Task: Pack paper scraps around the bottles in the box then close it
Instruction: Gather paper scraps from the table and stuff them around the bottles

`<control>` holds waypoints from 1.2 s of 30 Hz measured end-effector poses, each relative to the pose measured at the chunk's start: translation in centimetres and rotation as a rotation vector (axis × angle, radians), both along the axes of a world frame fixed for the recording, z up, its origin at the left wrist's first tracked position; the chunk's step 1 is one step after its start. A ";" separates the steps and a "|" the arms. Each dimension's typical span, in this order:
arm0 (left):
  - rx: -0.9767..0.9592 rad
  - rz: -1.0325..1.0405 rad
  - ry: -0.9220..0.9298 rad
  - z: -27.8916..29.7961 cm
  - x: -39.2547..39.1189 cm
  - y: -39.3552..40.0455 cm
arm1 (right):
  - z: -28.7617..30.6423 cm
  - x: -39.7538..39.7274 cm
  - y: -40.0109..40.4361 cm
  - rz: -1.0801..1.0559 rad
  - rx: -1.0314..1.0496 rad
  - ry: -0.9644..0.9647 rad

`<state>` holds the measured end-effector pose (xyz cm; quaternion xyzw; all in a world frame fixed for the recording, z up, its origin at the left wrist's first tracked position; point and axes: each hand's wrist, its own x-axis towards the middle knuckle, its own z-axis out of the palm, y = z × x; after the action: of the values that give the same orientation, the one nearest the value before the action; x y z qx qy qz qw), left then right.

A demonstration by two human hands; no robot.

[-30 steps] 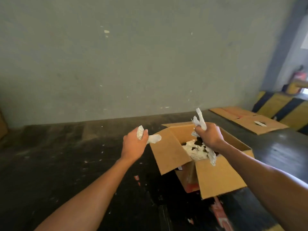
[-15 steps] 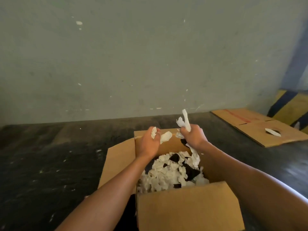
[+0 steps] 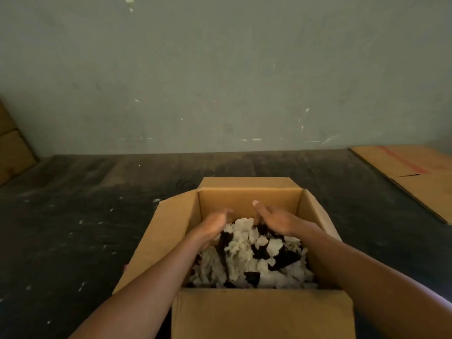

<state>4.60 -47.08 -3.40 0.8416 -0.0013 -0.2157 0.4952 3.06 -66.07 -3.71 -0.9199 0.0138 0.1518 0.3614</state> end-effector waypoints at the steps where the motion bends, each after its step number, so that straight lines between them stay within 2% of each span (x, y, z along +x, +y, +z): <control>1: 0.000 -0.025 0.025 -0.1 -0.1 0.1 | 0.0 0.1 -0.1 -0.014 -0.003 -0.046; 5: 0.102 -0.106 0.039 -0.8 -0.3 0.4 | -1.1 0.3 -0.4 -0.086 -0.004 -0.202; 6: 0.158 -0.144 0.025 -1.0 -0.5 0.4 | -1.7 0.4 -0.5 -0.098 -0.055 -0.171; 8: 0.259 -0.244 0.050 -1.8 -1.0 0.1 | -3.6 0.4 -0.4 -0.056 -0.201 0.023; 10: 0.319 -0.357 0.133 -3.1 -1.9 -0.4 | -6.4 0.2 0.1 0.085 -0.323 0.188; 12: 0.368 -0.458 0.189 -4.5 -2.7 -0.9 | -8.8 -0.2 1.0 0.241 -0.374 0.266; 17: 0.617 -0.603 0.157 -6.1 -3.7 -1.0 | -10.5 -1.2 2.3 0.353 -0.450 0.341; 21: 0.640 -0.592 0.052 -5.7 -2.6 -0.6 | -8.6 -0.6 1.4 0.379 -0.415 0.337; 26: 0.625 -0.364 -0.135 -4.6 -0.7 0.9 | -2.2 -0.2 0.0 0.392 -0.315 0.233; 28: 0.615 -0.325 -0.157 -5.1 -0.1 1.3 | -1.5 0.1 -0.7 0.343 -0.381 0.162; 30: 0.646 -0.418 -0.098 -6.0 0.3 1.2 | -2.3 0.2 -1.3 0.297 -0.542 0.140; 32: 0.730 -0.549 -0.011 -7.5 0.6 0.8 | -4.5 -0.1 -1.7 0.303 -0.655 0.229; 36: 0.868 -0.657 0.094 -9.3 -0.2 -0.8 | -11.2 -0.2 -2.0 0.359 -0.669 0.323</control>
<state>4.36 -47.92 -12.70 0.9134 -0.1527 -0.3772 0.0085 2.89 -68.09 -14.90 -0.9388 -0.0416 0.3419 0.0033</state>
